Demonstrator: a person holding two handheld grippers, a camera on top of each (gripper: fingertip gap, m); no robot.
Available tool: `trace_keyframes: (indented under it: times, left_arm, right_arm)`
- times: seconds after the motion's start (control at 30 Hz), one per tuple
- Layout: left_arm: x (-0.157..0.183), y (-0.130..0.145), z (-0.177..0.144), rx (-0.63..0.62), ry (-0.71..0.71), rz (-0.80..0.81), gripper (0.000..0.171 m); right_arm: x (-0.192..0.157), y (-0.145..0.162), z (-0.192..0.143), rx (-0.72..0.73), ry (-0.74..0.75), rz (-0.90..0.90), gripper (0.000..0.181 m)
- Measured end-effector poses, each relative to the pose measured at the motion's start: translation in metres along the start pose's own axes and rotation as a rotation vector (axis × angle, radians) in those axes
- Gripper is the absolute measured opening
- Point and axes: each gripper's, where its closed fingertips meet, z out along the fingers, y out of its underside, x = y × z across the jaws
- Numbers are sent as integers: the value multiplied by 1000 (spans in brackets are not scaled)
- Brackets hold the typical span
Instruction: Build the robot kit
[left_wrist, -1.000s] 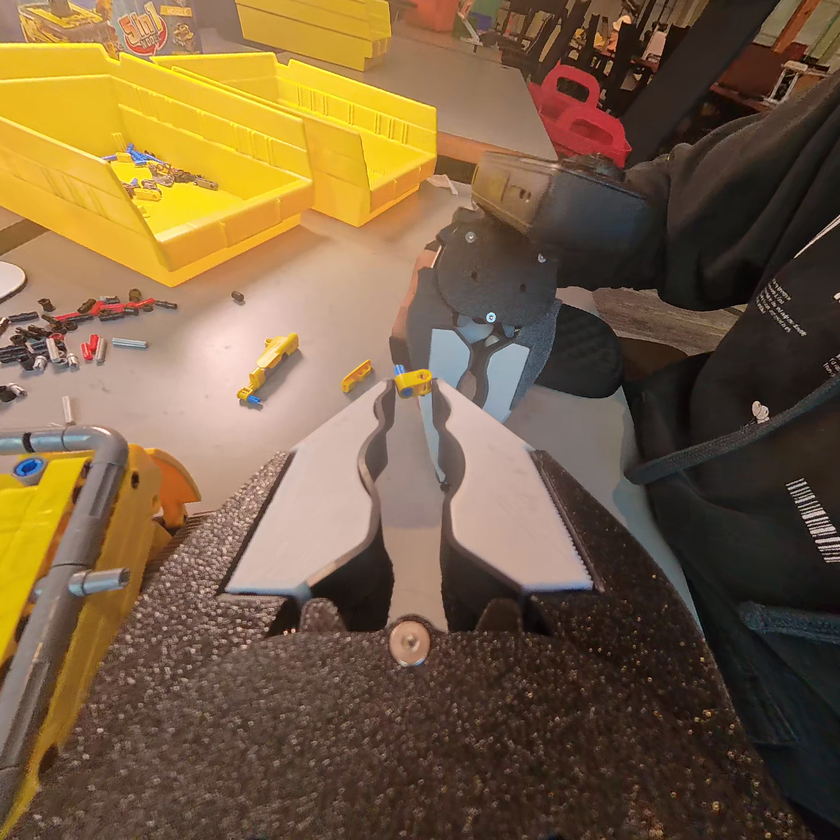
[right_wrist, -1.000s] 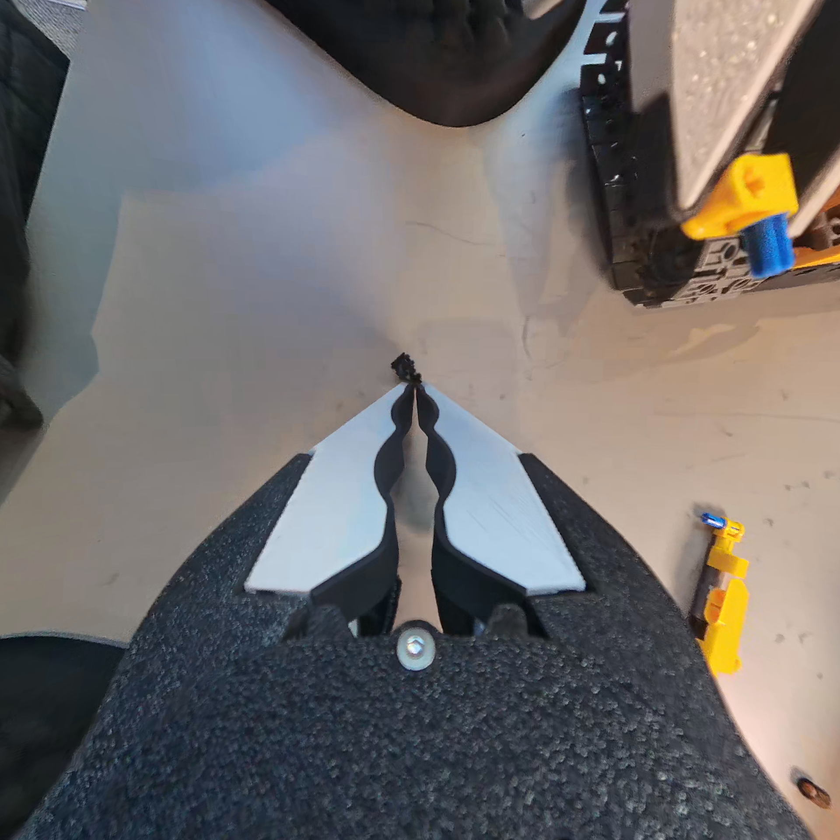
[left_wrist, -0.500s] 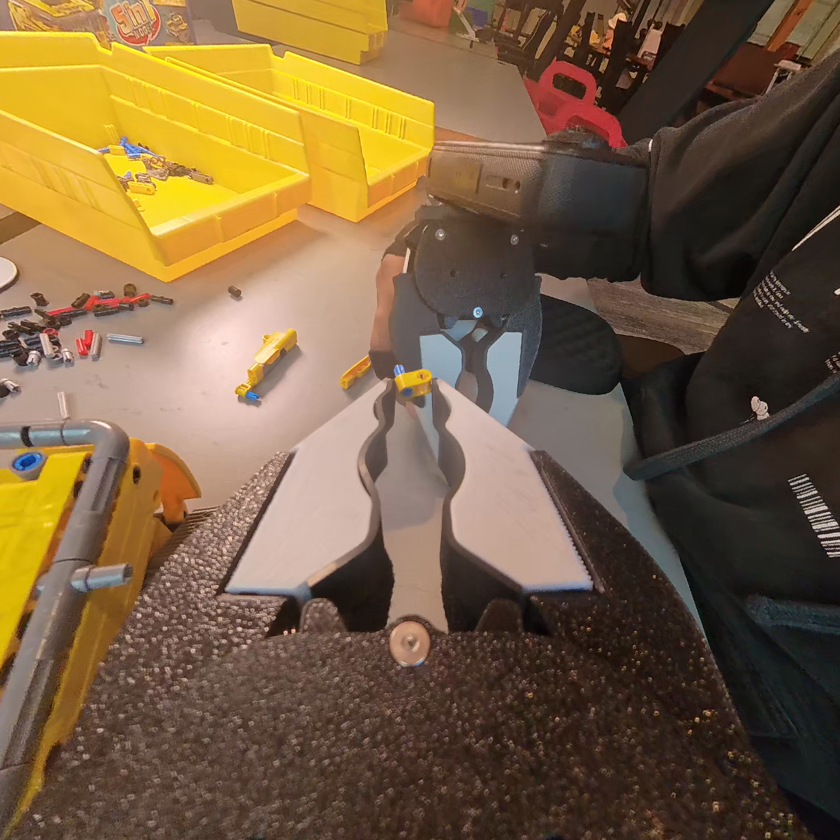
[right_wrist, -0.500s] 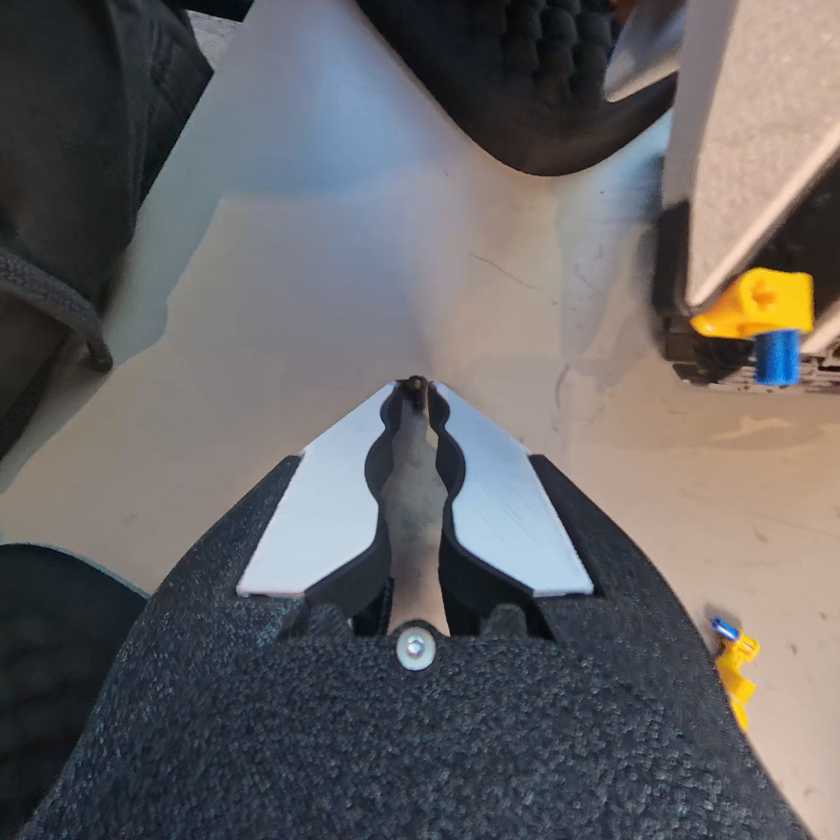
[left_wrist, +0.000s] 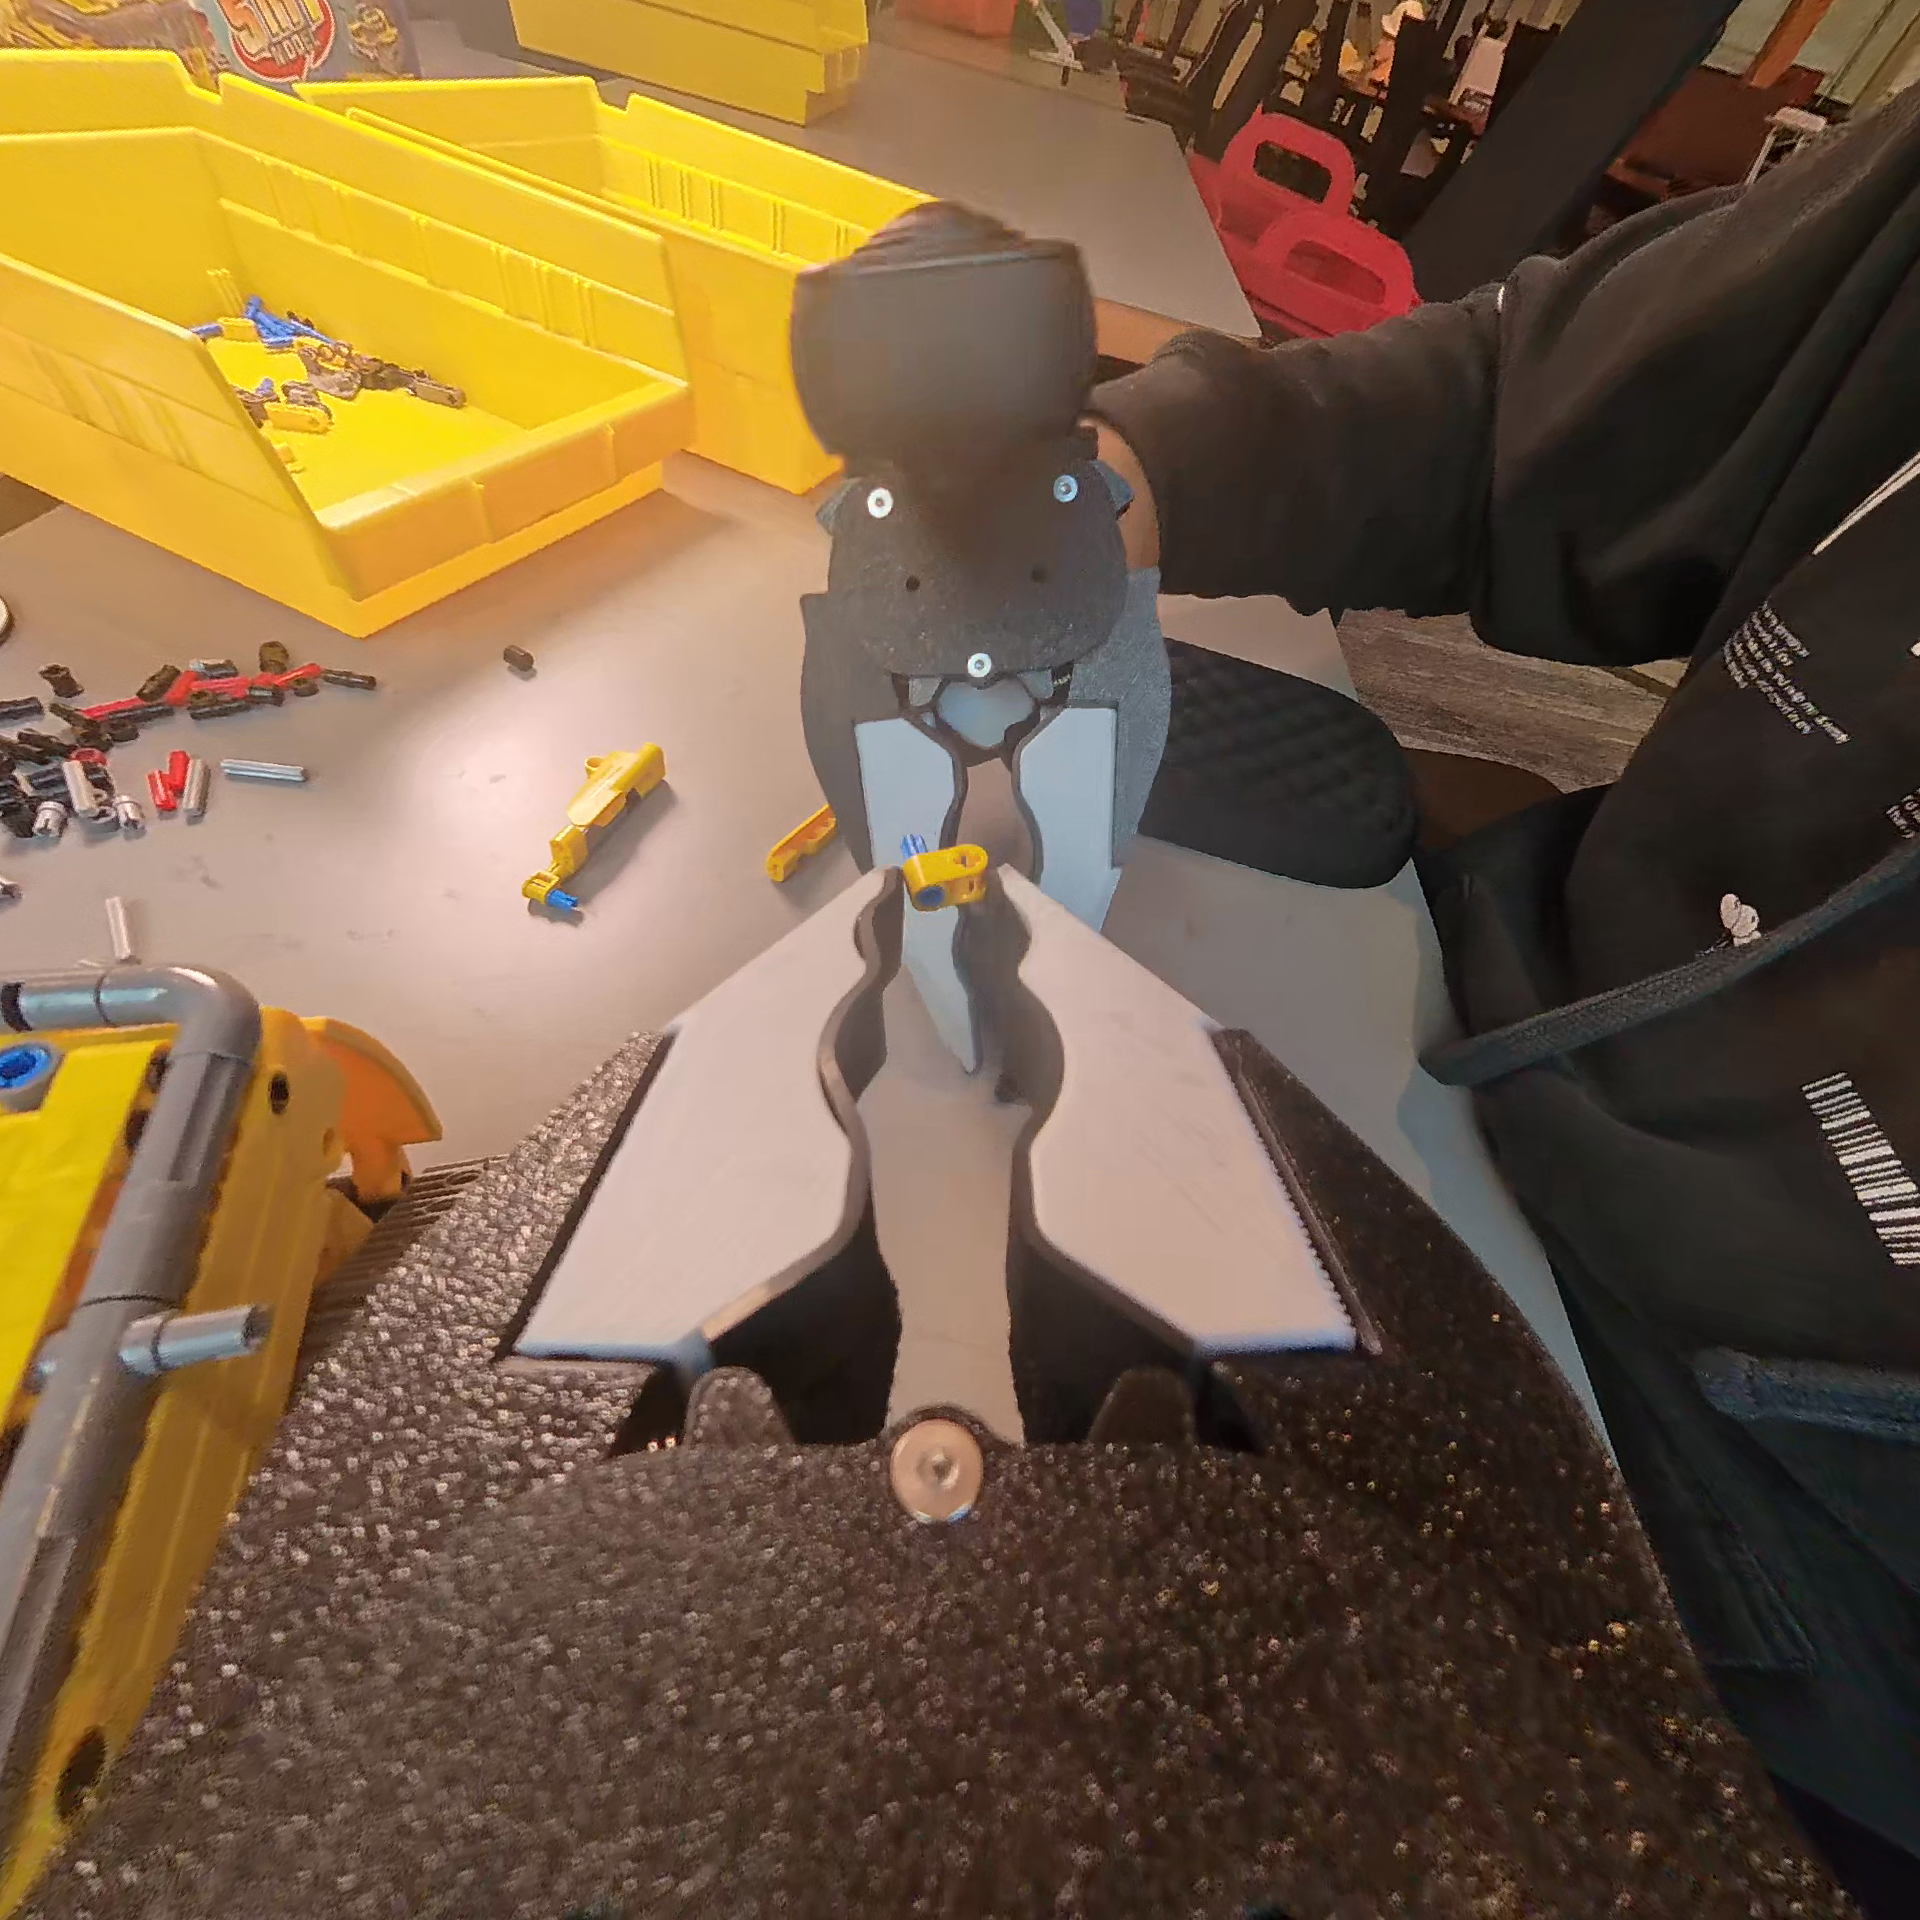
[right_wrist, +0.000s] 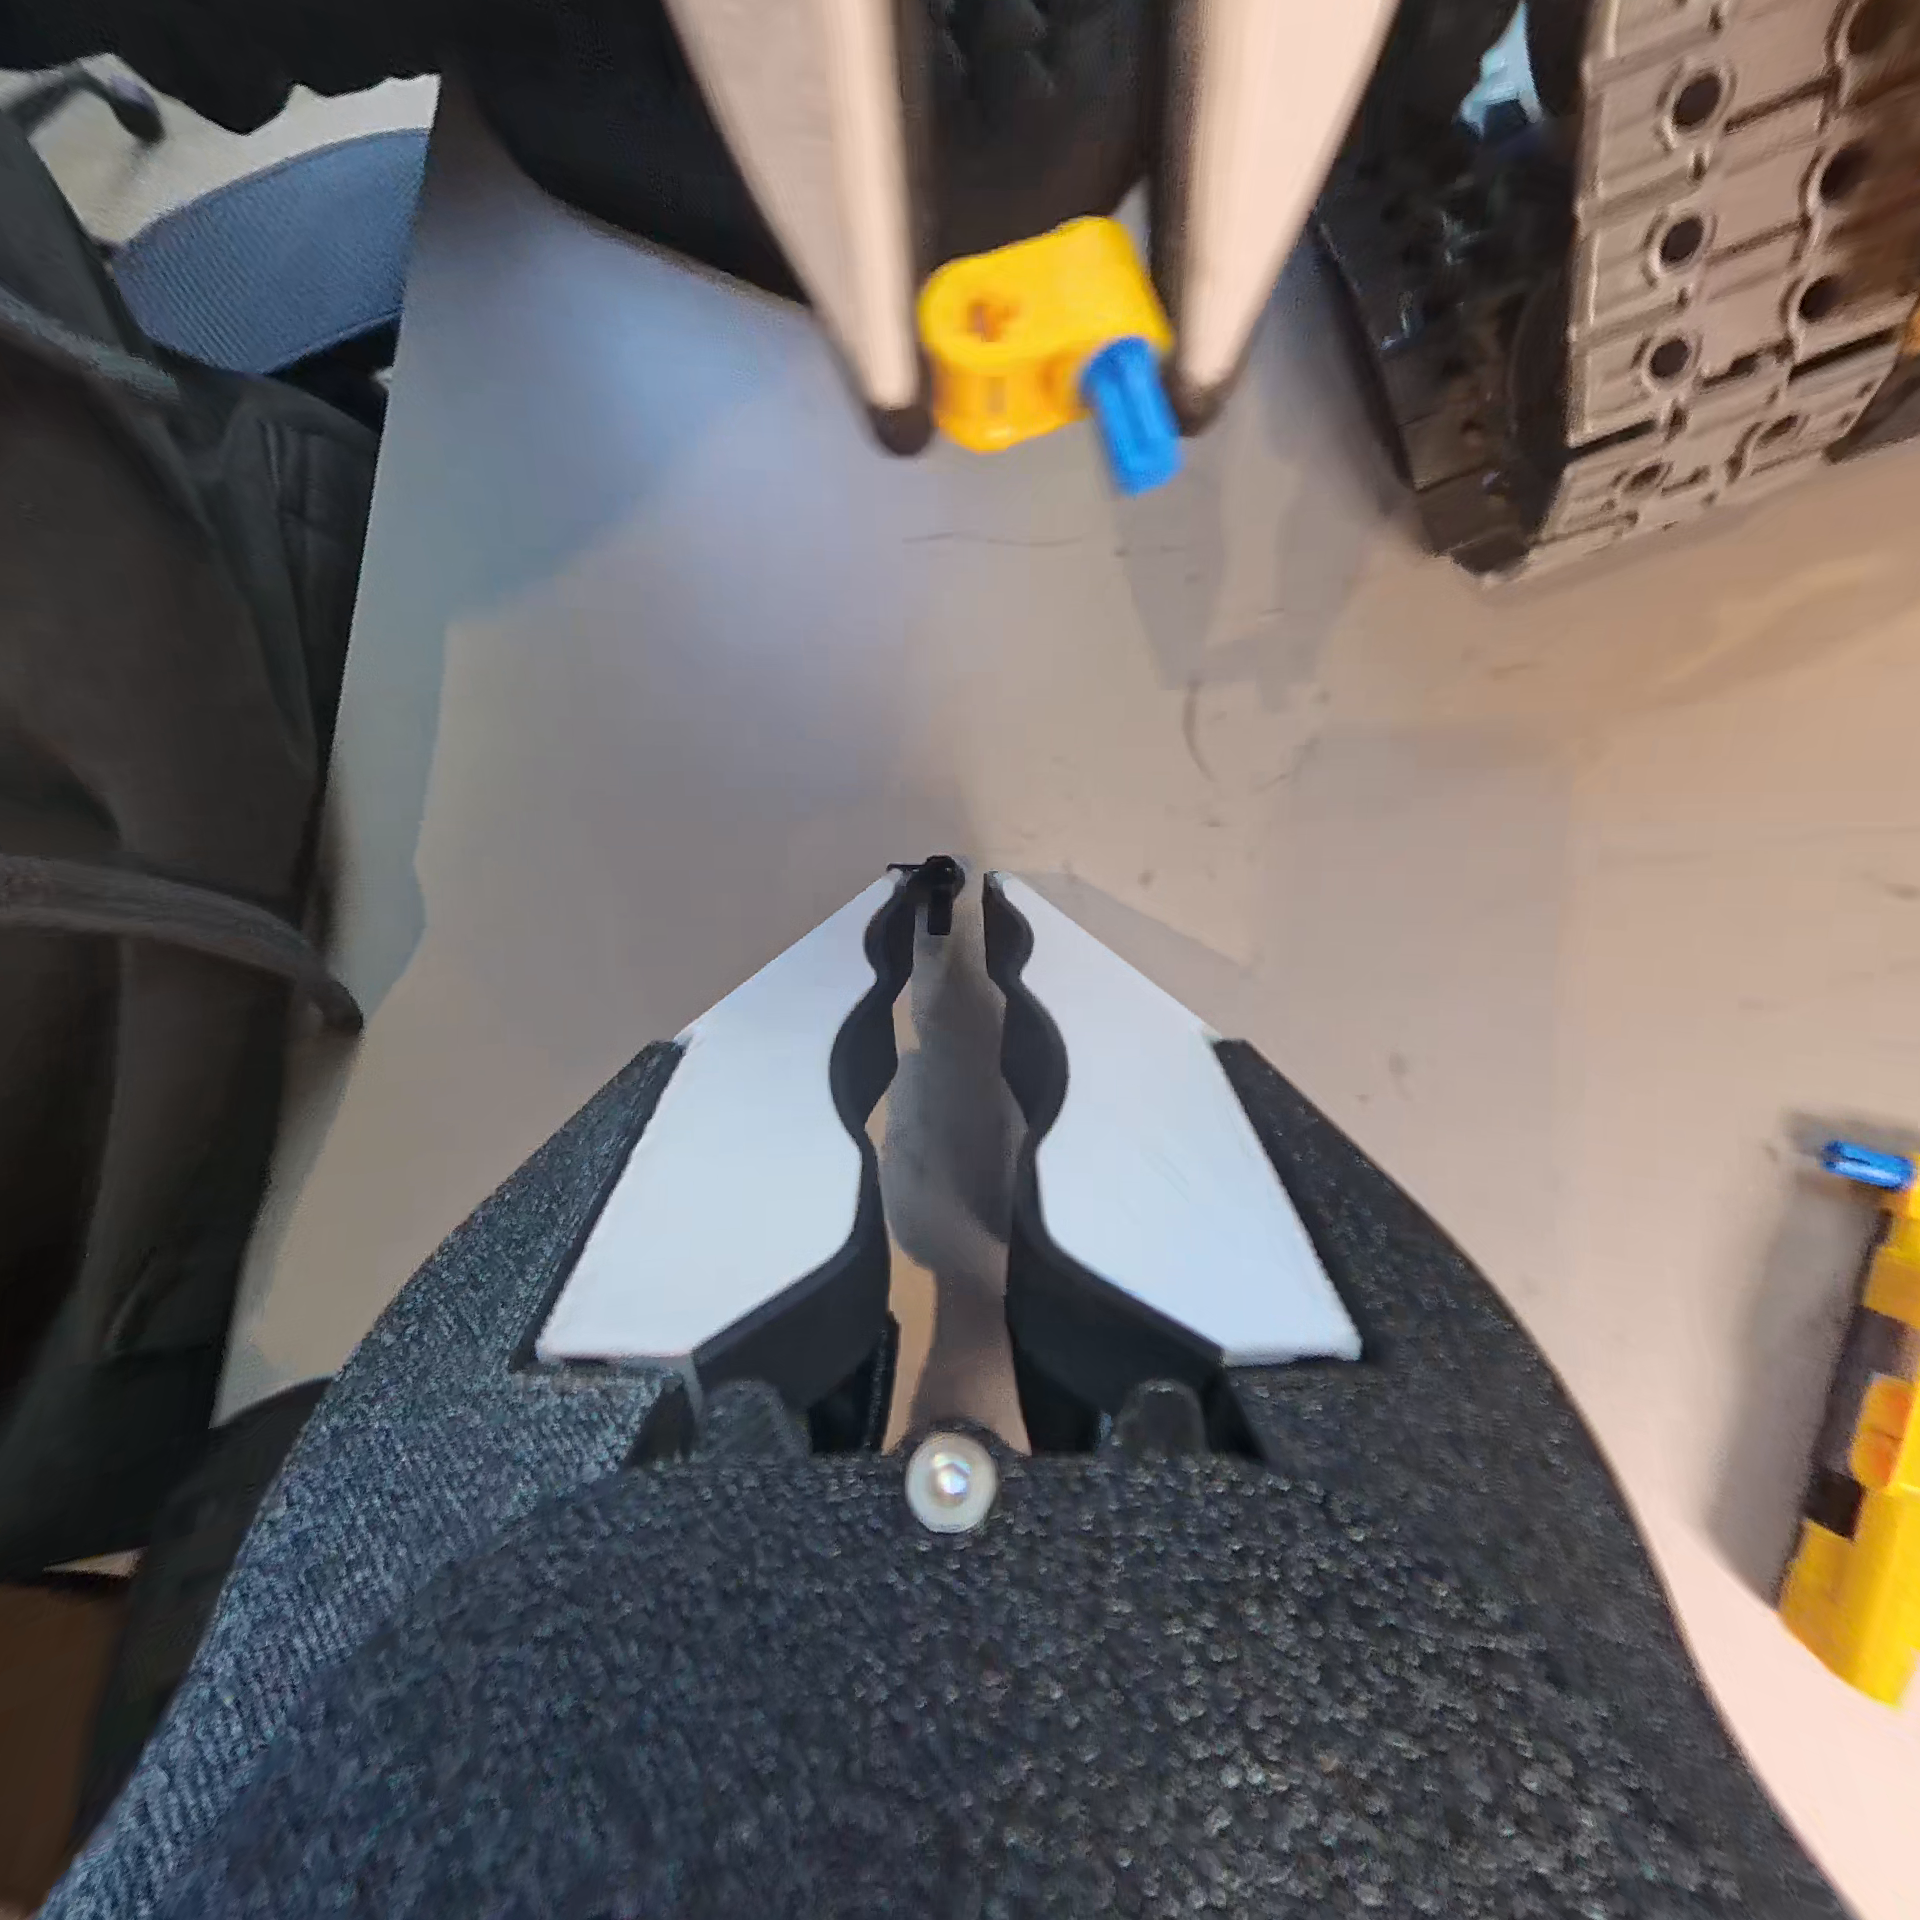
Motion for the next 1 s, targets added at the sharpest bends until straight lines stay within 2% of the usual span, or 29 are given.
trace_keyframes:
  times: [0.17, 0.3, 0.53, 0.7, 1.0]
  left_arm:
    - [-1, 0, 0, 5, -1, -6, 14]
    - [-1, 2, 1, -2, 1, -6, 14]
    - [-2, 1, 0, 2, -1, -6, 14]
    - [-1, 1, 0, 1, 1, -2, 14]
    - [4, 2, 2, -5, 29, -5, 14]
  right_arm:
    - [-14, 0, -6, 23, 77, -299, 18]
    - [-19, -5, -1, 32, 123, -381, 19]
    - [-7, 6, 6, -34, 126, -325, 22]
    - [-6, 4, 6, -2, 93, -261, 14]
    - [-3, 5, 4, -1, 88, -192, 14]
